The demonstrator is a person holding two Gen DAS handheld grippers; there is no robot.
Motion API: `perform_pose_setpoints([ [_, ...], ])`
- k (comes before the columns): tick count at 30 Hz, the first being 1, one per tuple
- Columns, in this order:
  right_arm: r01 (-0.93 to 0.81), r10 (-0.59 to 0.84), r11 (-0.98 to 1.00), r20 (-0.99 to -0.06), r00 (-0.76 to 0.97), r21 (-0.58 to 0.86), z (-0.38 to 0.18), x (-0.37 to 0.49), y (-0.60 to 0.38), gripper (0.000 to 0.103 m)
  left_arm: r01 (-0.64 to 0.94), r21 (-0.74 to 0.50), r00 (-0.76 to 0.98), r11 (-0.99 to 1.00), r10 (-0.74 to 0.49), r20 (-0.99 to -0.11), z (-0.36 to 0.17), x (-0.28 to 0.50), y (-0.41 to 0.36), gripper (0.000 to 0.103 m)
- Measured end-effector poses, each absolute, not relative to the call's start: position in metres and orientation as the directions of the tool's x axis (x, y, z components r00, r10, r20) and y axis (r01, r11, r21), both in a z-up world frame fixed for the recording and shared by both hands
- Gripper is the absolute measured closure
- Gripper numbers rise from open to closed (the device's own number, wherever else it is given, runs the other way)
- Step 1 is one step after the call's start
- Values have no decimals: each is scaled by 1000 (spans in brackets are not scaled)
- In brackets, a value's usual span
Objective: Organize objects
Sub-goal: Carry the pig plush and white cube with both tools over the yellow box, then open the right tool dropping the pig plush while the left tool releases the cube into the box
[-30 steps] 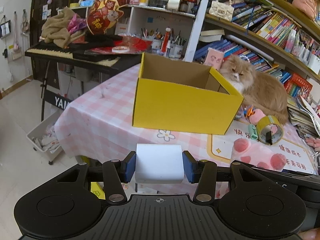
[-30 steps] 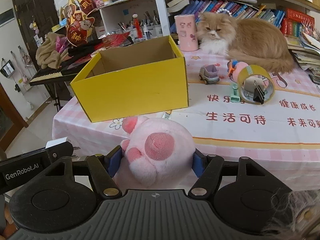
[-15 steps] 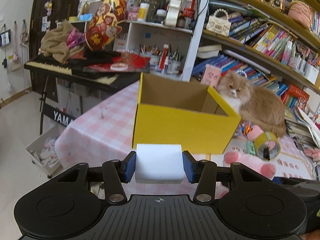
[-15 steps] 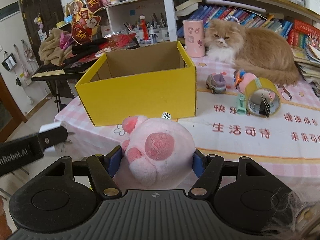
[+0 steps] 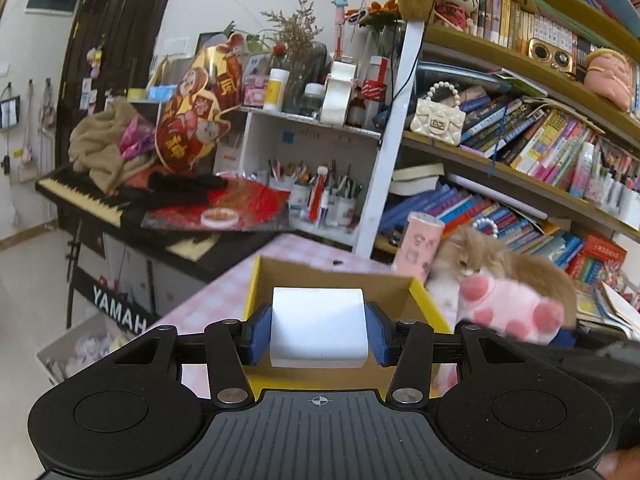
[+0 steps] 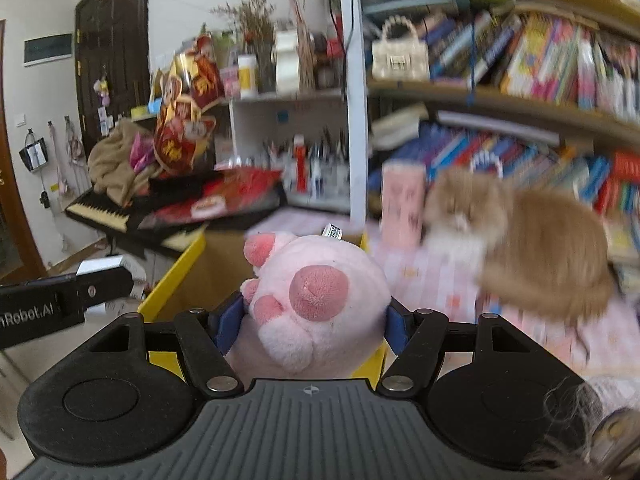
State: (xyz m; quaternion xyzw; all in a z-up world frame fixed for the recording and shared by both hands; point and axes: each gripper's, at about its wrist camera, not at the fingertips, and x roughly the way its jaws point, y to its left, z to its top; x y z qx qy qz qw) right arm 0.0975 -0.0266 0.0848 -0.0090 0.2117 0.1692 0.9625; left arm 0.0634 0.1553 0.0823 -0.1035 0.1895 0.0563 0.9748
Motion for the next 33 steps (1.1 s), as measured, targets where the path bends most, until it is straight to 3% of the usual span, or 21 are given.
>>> perform_pose_setpoints([
  [7,-350,331,936,-409,850,29,88,177,-23,36,-206,-128,876,970,125,-466,57,130,147,56],
  [13,-478,402,878,-537,742,-4,67,239,5,36,-238,-47,828,970,177,-531,29,170,132,56],
  [23,-622,366,778,-738,567,-93,19,290,52,35,-274,65,738,960,253,-626,1,195,119,55],
  [33,-654,331,748,-791,514,-112,5,300,62,31,-302,68,713,951,273,-646,-9,197,125,54],
])
